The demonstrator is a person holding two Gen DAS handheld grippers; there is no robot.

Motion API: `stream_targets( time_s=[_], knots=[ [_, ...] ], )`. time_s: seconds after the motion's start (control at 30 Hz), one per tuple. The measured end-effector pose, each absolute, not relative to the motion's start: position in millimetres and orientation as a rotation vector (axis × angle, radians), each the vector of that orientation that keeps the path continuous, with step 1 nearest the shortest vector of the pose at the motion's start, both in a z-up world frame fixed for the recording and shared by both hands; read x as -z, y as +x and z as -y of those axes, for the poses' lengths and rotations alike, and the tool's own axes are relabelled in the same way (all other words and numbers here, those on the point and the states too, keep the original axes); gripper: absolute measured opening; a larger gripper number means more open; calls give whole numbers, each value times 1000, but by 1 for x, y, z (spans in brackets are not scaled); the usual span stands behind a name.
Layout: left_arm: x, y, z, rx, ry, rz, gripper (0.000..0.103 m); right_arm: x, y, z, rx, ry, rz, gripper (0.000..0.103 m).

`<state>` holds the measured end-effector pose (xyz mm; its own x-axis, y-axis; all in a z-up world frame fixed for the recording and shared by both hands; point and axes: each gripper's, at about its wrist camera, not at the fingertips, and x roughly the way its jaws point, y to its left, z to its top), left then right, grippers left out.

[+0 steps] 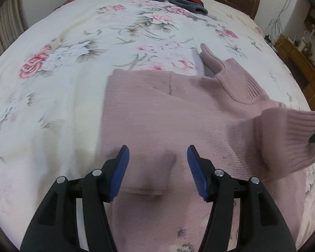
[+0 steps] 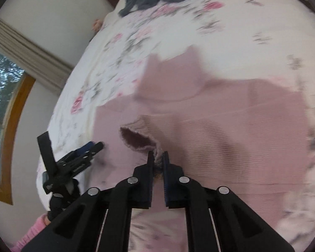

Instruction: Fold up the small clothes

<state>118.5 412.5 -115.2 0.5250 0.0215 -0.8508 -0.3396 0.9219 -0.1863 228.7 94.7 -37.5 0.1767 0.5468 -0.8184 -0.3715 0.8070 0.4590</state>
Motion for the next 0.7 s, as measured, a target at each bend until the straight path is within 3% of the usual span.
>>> stream_targets(
  time_s=[0.23, 0.5, 0.7],
  knots=[
    [126, 128, -405, -228, -332, -1030, 58, 53, 250, -38, -508, 108, -1243, 8],
    [134, 131, -405, -225, -293, -1051, 61, 110, 266, 11, -337, 27, -1338, 5],
    [110, 135, -400, -201, -316, -1004, 63, 84, 259, 4, -431, 107, -1265, 9]
  ],
)
